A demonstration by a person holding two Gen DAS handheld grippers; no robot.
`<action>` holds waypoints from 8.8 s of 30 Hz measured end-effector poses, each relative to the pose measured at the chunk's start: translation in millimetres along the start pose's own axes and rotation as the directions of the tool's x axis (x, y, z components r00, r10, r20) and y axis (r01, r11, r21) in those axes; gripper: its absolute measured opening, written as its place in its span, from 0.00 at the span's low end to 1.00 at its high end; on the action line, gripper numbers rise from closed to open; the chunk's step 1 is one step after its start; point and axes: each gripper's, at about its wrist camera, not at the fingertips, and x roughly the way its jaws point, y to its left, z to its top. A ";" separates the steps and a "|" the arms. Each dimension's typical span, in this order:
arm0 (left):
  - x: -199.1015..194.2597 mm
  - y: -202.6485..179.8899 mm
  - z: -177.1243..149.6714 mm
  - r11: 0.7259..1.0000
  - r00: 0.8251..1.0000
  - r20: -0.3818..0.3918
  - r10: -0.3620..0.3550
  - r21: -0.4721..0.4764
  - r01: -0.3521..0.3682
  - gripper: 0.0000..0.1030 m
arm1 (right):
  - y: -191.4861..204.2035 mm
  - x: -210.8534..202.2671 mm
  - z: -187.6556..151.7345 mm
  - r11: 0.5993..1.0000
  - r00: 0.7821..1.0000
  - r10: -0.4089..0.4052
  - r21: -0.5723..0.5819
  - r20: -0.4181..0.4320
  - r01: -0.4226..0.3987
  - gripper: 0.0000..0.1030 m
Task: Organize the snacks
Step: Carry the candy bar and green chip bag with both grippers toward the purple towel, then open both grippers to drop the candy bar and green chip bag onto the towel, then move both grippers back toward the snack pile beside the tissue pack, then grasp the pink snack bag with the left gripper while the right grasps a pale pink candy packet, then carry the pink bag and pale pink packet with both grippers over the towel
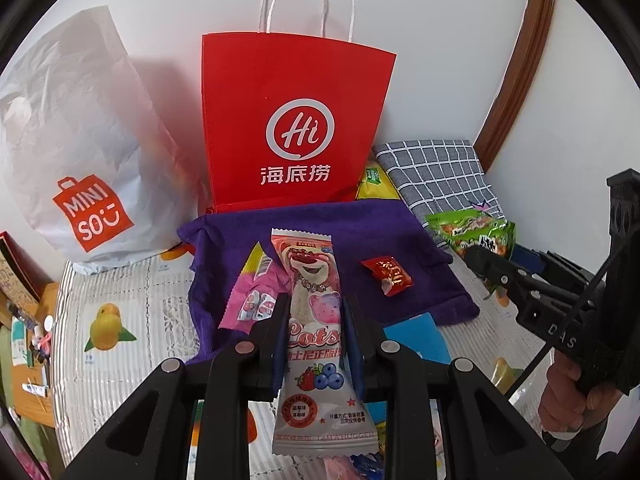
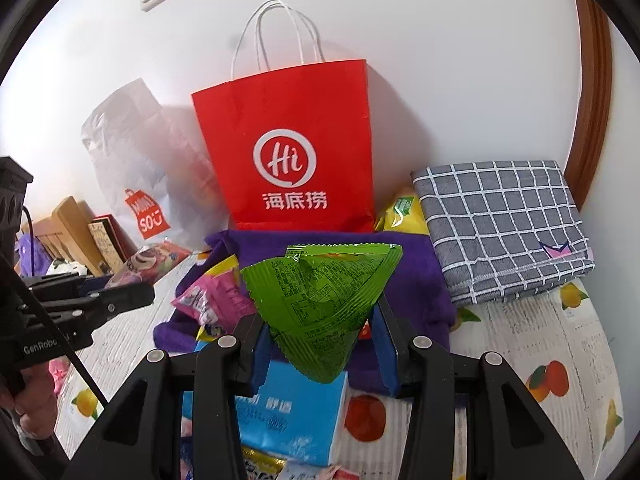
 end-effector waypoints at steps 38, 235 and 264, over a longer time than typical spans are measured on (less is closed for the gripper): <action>83.9 6.9 15.6 1.000 0.993 -0.117 -0.010 0.016 0.012 0.23 | -38.1 98.5 -13.2 0.997 0.983 -0.065 0.031 -0.175 0.071 0.43; -70.2 -2.8 -163.1 0.974 0.994 -0.021 -0.106 -0.203 0.100 0.47 | -21.3 -87.3 -158.9 0.999 0.995 -0.053 -0.009 -0.084 0.052 0.41; -0.4 29.2 -61.6 0.987 0.993 0.094 -0.074 -0.138 0.086 0.47 | 0.1 -2.4 -50.9 1.000 1.000 0.012 0.010 -0.002 -0.012 0.40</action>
